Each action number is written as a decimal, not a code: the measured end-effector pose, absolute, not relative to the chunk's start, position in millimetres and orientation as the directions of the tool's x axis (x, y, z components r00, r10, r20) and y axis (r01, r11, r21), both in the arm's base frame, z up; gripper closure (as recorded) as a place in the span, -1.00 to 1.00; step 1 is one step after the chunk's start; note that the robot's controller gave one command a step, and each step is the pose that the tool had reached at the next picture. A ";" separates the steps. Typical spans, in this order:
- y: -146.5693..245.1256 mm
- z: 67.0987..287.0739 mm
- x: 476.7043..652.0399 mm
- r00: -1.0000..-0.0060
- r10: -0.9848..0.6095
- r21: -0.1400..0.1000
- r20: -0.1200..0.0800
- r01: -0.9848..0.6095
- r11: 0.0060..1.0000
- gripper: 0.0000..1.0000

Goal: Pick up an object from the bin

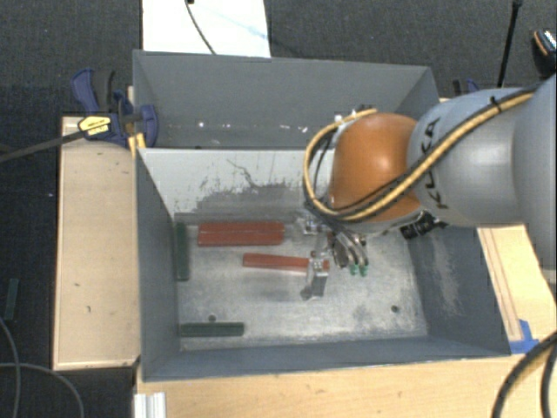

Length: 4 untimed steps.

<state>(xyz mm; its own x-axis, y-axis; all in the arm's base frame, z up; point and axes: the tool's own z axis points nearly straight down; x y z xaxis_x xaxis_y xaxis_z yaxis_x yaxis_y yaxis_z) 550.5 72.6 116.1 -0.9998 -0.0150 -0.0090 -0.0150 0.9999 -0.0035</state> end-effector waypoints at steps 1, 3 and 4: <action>84.9 69.3 587.2 -0.992 -0.125 0.001 -0.004 -0.125 0.992 -1.00; 112.0 238.4 579.1 -0.988 -0.155 0.001 -0.012 -0.155 0.988 1.00; 123.9 167.6 542.4 -0.964 -0.267 0.001 0.004 -0.267 0.964 1.00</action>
Offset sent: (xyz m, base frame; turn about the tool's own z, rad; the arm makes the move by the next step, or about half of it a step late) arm 0.0355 0.0120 -0.0461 -0.1109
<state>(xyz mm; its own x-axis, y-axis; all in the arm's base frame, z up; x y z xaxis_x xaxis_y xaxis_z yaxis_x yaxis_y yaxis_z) 542.4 123.9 167.6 -0.9638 -0.2666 0.0044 -0.2666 0.9638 0.0011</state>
